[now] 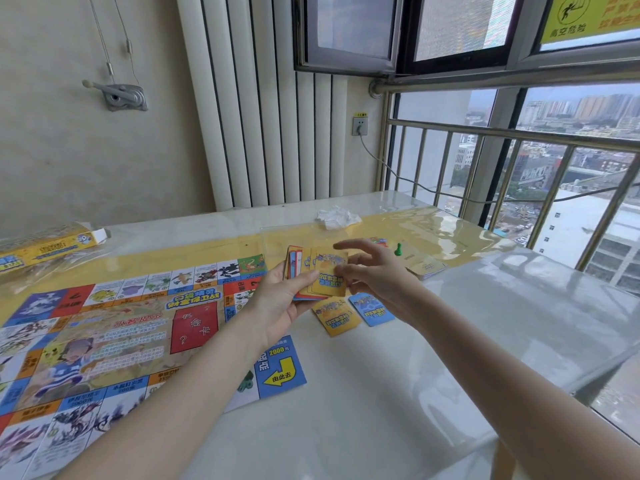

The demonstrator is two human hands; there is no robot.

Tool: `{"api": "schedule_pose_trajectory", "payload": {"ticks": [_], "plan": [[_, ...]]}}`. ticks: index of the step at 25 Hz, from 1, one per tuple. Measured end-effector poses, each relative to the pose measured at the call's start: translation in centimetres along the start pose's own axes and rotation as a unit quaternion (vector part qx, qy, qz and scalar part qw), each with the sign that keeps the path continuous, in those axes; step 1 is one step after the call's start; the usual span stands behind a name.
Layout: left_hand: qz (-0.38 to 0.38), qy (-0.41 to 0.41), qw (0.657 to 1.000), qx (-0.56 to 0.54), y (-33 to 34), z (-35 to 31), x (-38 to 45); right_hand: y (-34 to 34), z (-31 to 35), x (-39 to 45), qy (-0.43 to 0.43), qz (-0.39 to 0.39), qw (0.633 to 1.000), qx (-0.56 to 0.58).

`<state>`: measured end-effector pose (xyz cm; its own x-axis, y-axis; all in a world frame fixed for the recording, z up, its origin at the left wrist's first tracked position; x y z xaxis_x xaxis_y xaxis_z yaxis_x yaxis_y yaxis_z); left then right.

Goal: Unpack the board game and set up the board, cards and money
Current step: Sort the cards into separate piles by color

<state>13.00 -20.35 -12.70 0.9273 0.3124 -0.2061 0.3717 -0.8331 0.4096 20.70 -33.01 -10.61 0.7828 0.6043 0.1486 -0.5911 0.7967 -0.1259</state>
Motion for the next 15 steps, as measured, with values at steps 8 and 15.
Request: {"api": "schedule_pose_trajectory", "payload": {"ticks": [8,15], "plan": [[-0.061,0.007,0.998,-0.031,-0.5,-0.4,0.3,-1.0,0.3,0.0,0.034,-0.049,0.981,0.182],[-0.055,0.015,0.998,-0.019,0.1,-0.7,-0.1,0.6,0.7,0.3,-0.029,-0.051,0.968,-0.243]]}}
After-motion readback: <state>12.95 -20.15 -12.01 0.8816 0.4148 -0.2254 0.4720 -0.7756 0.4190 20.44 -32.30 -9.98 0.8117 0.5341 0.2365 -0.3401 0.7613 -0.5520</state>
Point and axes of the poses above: each hand's wrist, its own x-axis towards the middle knuckle, its own y-axis out of the palm, z = x × y, the point moved 3 cm from there along x, towards the middle knuckle, and after that the axes turned 6 degrees about -y, right-handed, at the moved point
